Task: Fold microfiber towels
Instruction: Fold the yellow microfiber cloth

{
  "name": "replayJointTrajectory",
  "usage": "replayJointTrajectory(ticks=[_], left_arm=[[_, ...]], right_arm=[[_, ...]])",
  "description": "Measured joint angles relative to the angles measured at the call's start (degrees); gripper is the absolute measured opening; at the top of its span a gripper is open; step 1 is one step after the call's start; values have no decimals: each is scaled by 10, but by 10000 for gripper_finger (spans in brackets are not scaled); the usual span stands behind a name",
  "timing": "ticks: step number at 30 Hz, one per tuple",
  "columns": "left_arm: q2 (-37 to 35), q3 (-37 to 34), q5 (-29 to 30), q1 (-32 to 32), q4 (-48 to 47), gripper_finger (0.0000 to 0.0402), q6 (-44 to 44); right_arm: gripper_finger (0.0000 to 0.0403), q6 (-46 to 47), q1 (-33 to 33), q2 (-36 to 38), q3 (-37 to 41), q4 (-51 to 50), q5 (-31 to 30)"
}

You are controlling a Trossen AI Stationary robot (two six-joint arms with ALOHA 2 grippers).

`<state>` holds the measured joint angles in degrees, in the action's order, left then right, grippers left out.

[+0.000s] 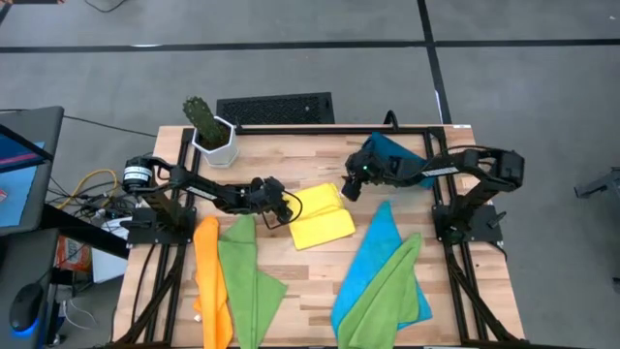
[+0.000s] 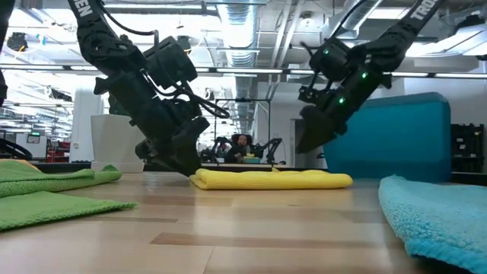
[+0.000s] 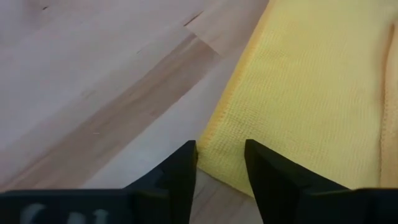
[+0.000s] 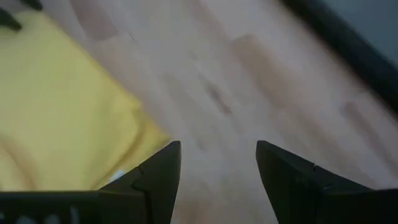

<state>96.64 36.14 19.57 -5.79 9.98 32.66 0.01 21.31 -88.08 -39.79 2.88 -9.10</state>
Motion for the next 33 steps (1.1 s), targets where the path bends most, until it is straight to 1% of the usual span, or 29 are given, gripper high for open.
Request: replayJointTrajectory(ticks=[4, 8, 11, 14, 15, 19, 25, 27, 30, 33], left_arm=[[0, 0, -1, 0, 1, 127, -1], [0, 0, -1, 0, 1, 127, -5], [0, 0, -1, 0, 1, 127, -5], [0, 0, -2, 0, 0, 127, -14], [0, 0, -2, 0, -1, 127, -21], [0, 0, -3, 0, -1, 127, -25], [0, 0, -5, 0, -2, 127, -30], [0, 0, -5, 0, -2, 127, -30], [0, 0, -5, 0, -2, 127, -30], [0, 0, -9, 0, -2, 127, -35]], right_arm=[[235, -21, 31, 53, 0, -47, -5], [235, -49, 77, 78, 0, -78, -32], [235, -51, 115, 83, -1, -80, -28], [235, -52, 134, 83, 0, -76, 9], [235, -57, 137, 83, 0, -71, 12], [235, -66, 164, 83, -1, -54, -4], [235, -76, 203, 83, -1, -50, 2], [235, -76, 215, 83, -1, -39, 25], [235, -55, 227, 85, -1, -34, 89], [235, -37, 219, 95, -1, -37, 119]])
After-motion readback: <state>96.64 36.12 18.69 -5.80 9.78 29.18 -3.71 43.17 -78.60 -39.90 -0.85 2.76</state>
